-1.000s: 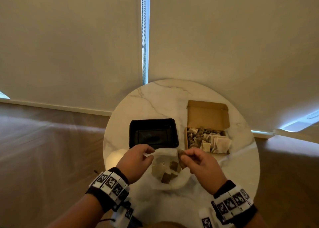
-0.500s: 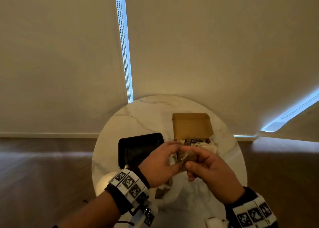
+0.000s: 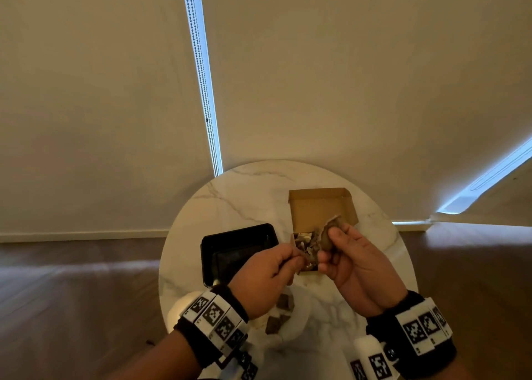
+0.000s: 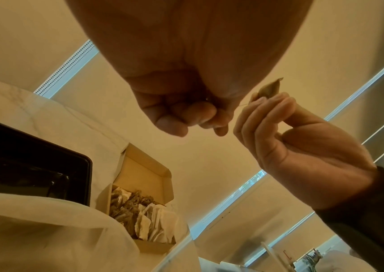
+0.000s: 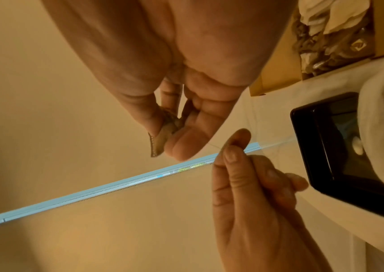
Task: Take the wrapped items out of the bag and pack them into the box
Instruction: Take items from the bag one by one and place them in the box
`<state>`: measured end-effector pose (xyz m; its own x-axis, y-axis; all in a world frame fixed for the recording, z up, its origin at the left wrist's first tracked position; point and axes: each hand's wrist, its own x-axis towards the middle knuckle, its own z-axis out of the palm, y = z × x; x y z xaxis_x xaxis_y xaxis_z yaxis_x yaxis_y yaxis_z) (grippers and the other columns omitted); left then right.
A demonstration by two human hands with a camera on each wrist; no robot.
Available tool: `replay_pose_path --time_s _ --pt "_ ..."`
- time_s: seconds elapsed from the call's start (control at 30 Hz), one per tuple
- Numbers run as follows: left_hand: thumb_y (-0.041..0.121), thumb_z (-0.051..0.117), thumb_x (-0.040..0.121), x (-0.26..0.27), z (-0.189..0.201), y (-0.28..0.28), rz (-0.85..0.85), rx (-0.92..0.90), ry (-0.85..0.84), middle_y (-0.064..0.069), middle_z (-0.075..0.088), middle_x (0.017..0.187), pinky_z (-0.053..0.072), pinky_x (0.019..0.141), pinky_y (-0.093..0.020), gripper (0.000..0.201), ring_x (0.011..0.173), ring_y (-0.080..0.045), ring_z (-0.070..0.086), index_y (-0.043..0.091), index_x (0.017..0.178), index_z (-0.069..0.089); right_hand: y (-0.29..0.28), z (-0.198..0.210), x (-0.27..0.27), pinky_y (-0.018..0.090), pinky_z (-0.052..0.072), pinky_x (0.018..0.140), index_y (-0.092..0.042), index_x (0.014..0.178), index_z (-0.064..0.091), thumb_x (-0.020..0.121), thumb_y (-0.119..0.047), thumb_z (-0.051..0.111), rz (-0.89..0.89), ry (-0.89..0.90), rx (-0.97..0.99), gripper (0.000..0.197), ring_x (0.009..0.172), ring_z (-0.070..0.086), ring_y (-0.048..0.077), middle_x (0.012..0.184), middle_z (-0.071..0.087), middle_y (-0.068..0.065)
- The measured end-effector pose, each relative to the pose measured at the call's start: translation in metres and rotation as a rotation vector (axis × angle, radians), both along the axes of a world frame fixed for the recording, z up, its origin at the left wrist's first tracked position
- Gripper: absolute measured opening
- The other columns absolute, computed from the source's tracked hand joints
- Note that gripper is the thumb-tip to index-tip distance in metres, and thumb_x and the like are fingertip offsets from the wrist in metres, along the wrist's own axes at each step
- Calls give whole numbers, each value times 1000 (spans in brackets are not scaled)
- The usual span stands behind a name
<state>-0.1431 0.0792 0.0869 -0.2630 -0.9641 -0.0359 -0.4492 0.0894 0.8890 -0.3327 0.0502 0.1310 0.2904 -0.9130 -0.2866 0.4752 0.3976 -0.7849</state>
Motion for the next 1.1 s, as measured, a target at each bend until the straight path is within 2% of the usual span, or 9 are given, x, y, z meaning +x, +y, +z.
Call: replay_pose_path --time_s 0.1,0.23,0.37,0.47,0.57,0.67,0.83,1.0,1.1 --pt "36 49 107 -1 3 5 -29 -27 -66 14 62 78 49 70 -18 20 73 -2 59 33 113 68 -7 0 8 28 57 52 -8 98 60 92 -15 59 -29 16 9 10 61 64 18 78 64 11" --pt "34 38 110 -4 4 11 -77 -65 -233 12 66 98 54 83 -26 30 88 -4 63 35 132 59 -15 -11 19 28 57 55 -6 102 63 99 -12 59 -100 147 17 8 64 64 19 79 67 11" --pt "37 39 109 -2 4 13 -37 -103 -312 12 70 106 55 85 -27 33 95 -5 66 36 142 43 -20 -28 25 34 52 53 -7 98 66 99 -13 64 -137 447 -70 6 62 61 20 79 67 15" --pt "48 46 105 3 2 16 54 -148 -367 13 72 102 56 81 -29 21 89 -3 66 39 123 49 -19 -43 26 35 58 59 -20 99 69 95 -21 70 -110 796 -236 4 66 67 16 80 74 3" --pt "49 53 101 8 5 16 140 -152 -322 17 70 88 56 73 -27 9 78 1 65 40 103 55 -14 -56 28 21 56 70 -28 102 69 92 -27 73 -15 995 -365 10 77 68 1 87 74 -10" --pt "43 59 100 16 5 12 184 -151 -244 20 69 87 56 75 -24 4 83 3 66 40 99 62 -5 -64 33 19 55 71 -28 101 70 93 -25 72 138 957 -421 9 80 69 1 88 74 -9" --pt "32 61 100 25 6 7 241 -117 -163 20 68 84 50 73 -15 12 84 1 65 40 93 66 10 -71 35 29 59 80 -32 104 74 94 -26 67 369 942 -491 14 86 70 4 94 75 -14" --pt "30 65 98 34 -4 2 283 32 14 11 71 81 60 77 -38 10 76 -7 68 34 90 69 19 -72 33 37 62 74 -27 100 76 93 -16 70 415 708 -337 14 77 72 18 87 77 2" --pt "27 66 99 34 -8 6 338 118 192 1 73 85 61 83 -48 10 83 -20 70 29 91 72 18 -73 31 38 61 72 -21 97 76 96 -12 69 385 588 -217 12 76 73 23 88 77 9"
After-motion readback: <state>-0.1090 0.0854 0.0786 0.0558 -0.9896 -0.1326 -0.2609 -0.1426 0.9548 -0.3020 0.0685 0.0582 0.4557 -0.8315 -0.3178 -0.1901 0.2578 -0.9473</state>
